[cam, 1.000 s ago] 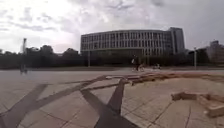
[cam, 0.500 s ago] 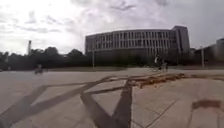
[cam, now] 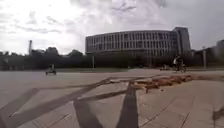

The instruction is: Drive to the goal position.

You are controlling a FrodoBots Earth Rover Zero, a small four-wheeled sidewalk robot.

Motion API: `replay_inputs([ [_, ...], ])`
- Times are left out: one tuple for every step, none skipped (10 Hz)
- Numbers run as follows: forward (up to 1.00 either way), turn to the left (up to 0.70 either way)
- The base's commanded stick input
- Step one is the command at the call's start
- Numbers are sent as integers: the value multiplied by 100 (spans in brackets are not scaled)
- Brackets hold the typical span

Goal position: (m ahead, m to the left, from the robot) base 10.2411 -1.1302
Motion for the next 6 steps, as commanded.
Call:
replay_inputs([
  [70, -17],
  [70, -24],
  [70, -22],
  [70, -4],
  [70, -1],
  [70, -1],
])
